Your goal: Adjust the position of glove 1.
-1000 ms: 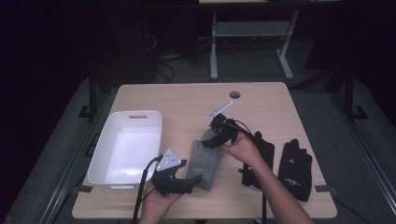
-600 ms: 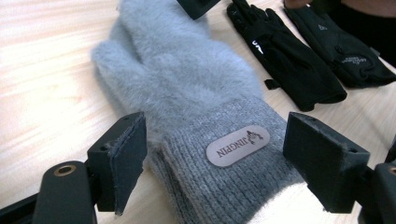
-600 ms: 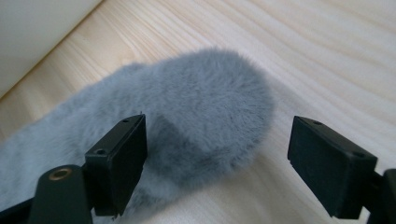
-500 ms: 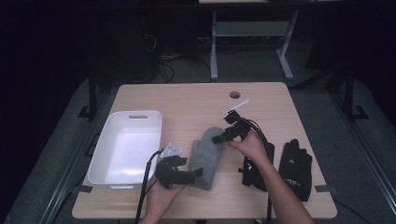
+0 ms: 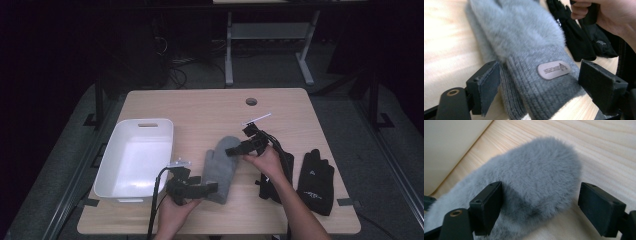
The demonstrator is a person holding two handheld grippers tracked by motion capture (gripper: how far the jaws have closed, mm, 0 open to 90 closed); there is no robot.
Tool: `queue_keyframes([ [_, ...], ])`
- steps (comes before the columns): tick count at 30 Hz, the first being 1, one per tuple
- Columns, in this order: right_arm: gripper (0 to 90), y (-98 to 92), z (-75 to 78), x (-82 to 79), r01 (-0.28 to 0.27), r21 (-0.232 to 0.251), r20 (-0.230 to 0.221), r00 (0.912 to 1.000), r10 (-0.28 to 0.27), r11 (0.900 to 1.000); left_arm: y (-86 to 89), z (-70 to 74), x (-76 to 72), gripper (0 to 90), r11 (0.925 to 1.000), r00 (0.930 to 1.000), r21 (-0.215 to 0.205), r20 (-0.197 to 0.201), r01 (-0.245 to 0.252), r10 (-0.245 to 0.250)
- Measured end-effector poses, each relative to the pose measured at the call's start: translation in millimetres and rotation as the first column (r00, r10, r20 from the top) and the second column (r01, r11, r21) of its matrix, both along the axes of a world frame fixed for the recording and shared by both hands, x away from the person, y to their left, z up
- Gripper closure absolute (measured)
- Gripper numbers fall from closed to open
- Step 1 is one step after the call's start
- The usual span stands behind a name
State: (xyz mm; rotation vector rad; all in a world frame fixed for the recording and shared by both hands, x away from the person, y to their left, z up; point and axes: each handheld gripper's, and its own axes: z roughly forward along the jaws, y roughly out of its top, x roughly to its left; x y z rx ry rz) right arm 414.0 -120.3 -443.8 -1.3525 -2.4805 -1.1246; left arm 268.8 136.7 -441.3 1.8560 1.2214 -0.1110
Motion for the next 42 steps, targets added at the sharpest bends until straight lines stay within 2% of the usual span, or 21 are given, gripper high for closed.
queue_keyframes([
  [5,19.4,-4.3,-7.6,-1.7,0.035,0.025,-0.017,0.9993,-0.034,0.999,0.3,-11.5,2.0,16.8,0.9997,0.9982,-0.025,-0.06,-0.006,0.005],
  [9,20.7,-5.1,-12.3,-3.1,0.057,0.03,-0.03,0.998,-0.056,0.998,-1.0,-15.1,1.4,16.3,0.9998,0.998,-0.019,-0.064,-0.007,0.006],
  [14,22.4,-6.1,-19.5,-4.9,0.074,0.052,-0.053,0.9961,-0.071,0.996,0.5,-22.3,-0.8,16.3,0.9991,0.9968,-0.04,-0.079,-0.013,0.01],
  [16,25.7,-6.0,-20.9,-5.8,0.081,0.069,-0.058,0.9953,-0.077,0.994,1.6,-25.4,-0.8,16.3,0.9979,0.9948,-0.061,-0.101,-0.02,0.014],
  [17,26.5,-5.7,-21.0,-5.9,0.08,0.07,-0.058,0.9955,-0.076,0.994,2.3,-26.1,-1.2,16.3,0.9974,0.9951,-0.068,-0.098,-0.021,0.015],
  [19,30.4,-3.9,-21.0,-6.3,0.073,0.069,-0.058,0.9959,-0.069,0.995,1.8,-26.0,-2.3,16.3,0.9982,0.9961,-0.058,-0.087,-0.019,0.014],
  [23,39.9,-2.2,-22.6,-6.9,0.062,0.097,-0.082,0.9952,-0.054,0.993,1.5,-25.8,-0.5,17.0,0.9981,0.9948,-0.062,-0.102,-0.009,0.003],
  [26,49.2,-3.0,-24.6,-7.2,0.054,0.142,-0.092,0.9949,-0.041,0.988,2.2,-25.9,1.6,24.2,0.9961,0.9919,-0.088,-0.125,0.007,-0.018],
  [31,63.6,-6.9,-26.9,-10.2,0.06,0.213,-0.106,0.9937,-0.038,0.975,4.7,-23.0,1.3,38.8,0.9948,0.9941,-0.1,-0.104,0.019,-0.029],
  [33,66.4,-8.7,-28.4,-10.5,0.063,0.235,-0.108,0.9934,-0.039,0.97,4.5,-22.5,0.7,41.2,0.9943,0.9948,-0.105,-0.098,0.017,-0.028],
  [38,69.3,-12.8,-26.9,-12.6,0.066,0.26,-0.103,0.9939,-0.04,0.963,5.0,-21.7,1.2,43.4,0.9929,0.9952,-0.116,-0.091,0.024,-0.035],
  [42,69.9,-14.3,-23.9,-13.9,0.066,0.263,-0.092,0.9948,-0.043,0.963,4.2,-20.4,1.2,43.4,0.9925,0.9956,-0.121,-0.089,0.02,-0.031],
])
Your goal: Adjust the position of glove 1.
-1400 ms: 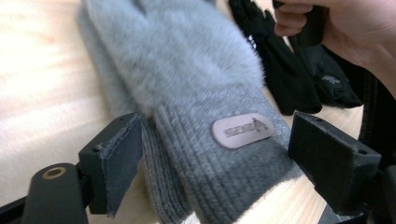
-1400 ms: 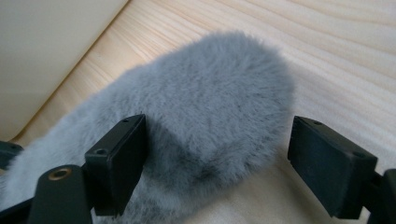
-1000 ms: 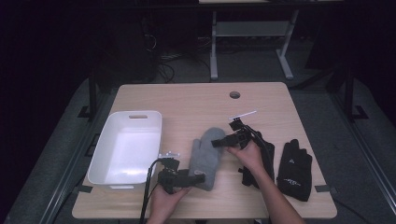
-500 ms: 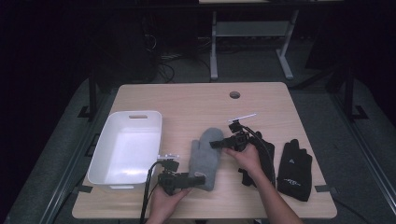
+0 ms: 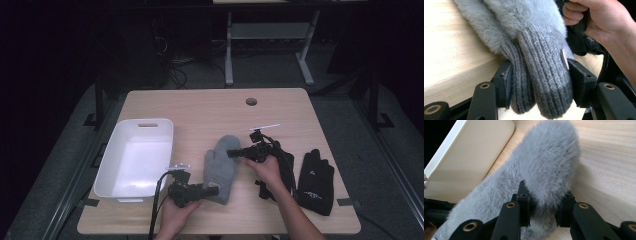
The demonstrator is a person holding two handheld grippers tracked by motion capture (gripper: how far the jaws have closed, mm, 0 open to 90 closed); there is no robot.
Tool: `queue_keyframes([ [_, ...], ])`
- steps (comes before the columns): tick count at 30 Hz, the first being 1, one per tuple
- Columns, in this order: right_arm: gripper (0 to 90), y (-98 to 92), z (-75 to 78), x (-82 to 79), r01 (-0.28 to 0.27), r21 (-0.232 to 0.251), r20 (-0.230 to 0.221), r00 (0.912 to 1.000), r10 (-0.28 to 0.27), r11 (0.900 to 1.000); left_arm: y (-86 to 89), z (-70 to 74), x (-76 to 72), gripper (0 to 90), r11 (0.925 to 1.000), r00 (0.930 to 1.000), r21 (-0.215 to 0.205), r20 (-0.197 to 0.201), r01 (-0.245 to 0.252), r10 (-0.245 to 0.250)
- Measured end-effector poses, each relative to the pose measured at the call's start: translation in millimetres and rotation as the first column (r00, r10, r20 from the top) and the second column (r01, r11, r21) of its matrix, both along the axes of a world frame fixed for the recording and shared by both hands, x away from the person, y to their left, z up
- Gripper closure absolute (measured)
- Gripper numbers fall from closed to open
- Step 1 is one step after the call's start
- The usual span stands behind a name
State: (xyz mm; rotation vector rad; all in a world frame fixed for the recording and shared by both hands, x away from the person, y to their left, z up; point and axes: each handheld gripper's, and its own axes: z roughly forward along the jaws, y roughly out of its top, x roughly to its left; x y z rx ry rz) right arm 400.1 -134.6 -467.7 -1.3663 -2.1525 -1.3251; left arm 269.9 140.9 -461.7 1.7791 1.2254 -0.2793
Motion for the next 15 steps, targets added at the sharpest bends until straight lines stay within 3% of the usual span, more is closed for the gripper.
queue_keyframes([
  [15,71.5,-13.5,18.8,-5.4,0.029,0.032,0.028,0.9992,-0.03,0.999,-6.9,10.7,0.8,43.4,0.9999,0.9993,-0.01,0.036,0.013,-0.013],
])
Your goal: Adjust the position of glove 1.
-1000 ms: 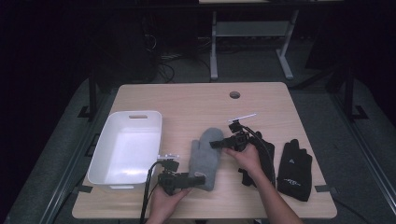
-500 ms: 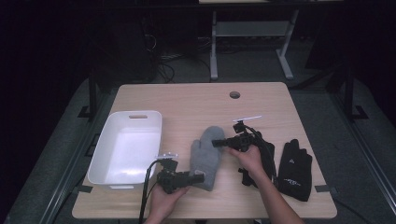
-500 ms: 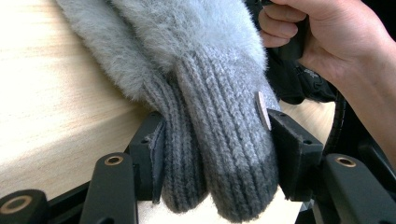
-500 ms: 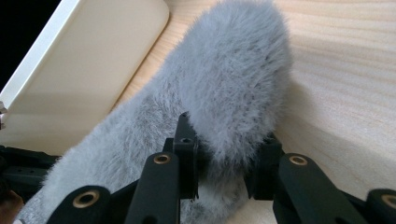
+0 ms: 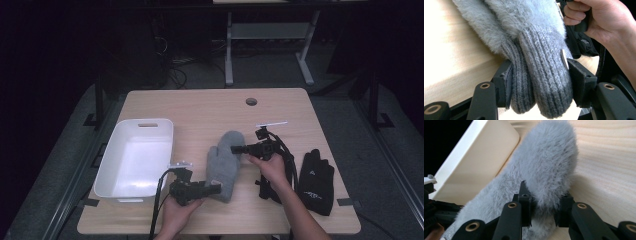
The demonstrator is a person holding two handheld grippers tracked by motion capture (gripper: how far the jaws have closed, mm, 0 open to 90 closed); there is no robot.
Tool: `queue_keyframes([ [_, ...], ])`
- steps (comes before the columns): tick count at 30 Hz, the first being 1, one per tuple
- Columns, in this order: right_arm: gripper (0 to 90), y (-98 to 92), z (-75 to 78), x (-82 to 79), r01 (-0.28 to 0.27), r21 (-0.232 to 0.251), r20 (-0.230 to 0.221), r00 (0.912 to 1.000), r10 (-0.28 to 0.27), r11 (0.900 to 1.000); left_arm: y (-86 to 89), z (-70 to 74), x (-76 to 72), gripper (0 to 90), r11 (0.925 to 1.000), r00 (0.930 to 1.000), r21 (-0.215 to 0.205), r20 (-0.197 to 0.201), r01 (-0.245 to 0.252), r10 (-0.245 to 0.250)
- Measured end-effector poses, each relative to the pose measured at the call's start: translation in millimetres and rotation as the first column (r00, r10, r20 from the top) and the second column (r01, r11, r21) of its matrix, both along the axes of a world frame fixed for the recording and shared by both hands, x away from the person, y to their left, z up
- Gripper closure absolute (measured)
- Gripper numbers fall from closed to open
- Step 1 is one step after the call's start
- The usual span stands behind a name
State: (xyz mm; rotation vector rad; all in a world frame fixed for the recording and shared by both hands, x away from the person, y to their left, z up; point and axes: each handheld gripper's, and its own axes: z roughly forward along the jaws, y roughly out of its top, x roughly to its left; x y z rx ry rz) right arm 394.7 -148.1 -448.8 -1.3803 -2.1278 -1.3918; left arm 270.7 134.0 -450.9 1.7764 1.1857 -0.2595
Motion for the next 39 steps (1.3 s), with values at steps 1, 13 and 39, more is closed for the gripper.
queue_keyframes([
  [1,71.6,-1.6,2.1,-0.6,0.004,0.002,0.003,1.0,-0.004,1.0,-1.8,2.9,0.5,43.4,1.0,1.0,0.002,0.007,0.004,-0.004],
  [13,71.5,-11.9,17.3,-2.9,0.029,0.033,0.024,0.9993,-0.03,0.999,-5.6,20.4,4.0,43.4,0.9994,0.9987,0.02,0.04,0.029,-0.03],
  [39,71.9,-13.5,54.4,-3.9,0.037,0.047,0.063,0.9973,-0.039,0.998,-2.9,46.1,7.7,43.4,0.9985,0.9942,0.031,0.096,0.045,-0.048],
])
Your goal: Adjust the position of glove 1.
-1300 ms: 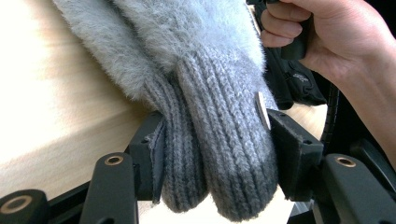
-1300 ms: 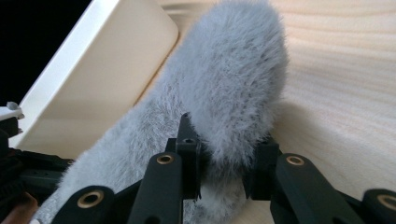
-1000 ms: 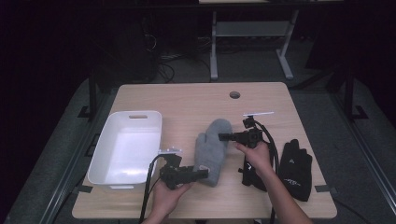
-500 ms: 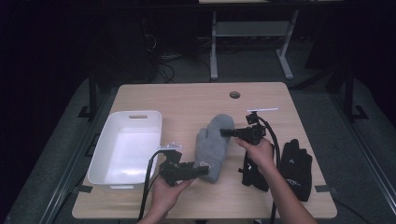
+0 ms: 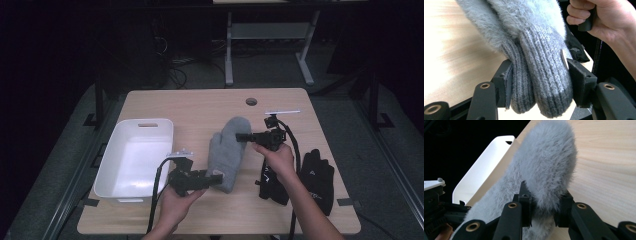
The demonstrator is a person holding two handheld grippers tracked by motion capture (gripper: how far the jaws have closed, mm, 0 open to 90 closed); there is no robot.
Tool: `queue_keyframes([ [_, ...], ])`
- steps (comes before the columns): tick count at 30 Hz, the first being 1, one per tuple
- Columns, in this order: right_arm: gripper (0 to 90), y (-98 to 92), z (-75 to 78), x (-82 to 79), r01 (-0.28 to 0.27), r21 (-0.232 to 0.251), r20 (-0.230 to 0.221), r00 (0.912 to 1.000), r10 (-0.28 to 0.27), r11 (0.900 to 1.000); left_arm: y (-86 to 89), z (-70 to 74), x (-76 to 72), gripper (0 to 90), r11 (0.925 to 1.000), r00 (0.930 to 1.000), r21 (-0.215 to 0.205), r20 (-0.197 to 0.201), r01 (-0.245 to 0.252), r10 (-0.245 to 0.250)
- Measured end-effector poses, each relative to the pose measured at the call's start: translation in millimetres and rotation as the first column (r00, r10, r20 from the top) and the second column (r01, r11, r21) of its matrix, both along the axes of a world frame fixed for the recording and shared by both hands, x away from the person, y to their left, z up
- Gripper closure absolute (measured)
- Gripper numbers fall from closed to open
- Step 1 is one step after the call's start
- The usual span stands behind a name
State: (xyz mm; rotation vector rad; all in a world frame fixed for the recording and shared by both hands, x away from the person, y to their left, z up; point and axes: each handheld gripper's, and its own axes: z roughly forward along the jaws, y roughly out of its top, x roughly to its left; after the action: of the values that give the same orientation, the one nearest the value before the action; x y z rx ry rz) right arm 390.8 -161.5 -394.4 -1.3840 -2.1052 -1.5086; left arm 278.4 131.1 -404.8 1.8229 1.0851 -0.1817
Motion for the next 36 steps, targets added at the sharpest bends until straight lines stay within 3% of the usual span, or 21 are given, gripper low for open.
queue_keyframes([
  [13,72.2,8.0,29.3,1.4,-0.009,0.008,0.039,0.9992,0.009,1.0,12.3,22.5,1.8,43.4,0.9999,0.9993,-0.012,0.038,0.002,-0.001],
  [20,72.4,18.4,39.6,6.8,-0.021,0.003,0.054,0.9983,0.02,1.0,22.7,30.3,5.0,43.3,0.9998,0.9991,-0.018,0.041,-0.011,0.012],
  [36,72.5,54.1,68.5,18.6,-0.059,0.009,0.078,0.9952,0.058,0.998,57.9,50.3,8.4,43.2,0.9985,0.9973,-0.041,0.061,-0.038,0.04],
])
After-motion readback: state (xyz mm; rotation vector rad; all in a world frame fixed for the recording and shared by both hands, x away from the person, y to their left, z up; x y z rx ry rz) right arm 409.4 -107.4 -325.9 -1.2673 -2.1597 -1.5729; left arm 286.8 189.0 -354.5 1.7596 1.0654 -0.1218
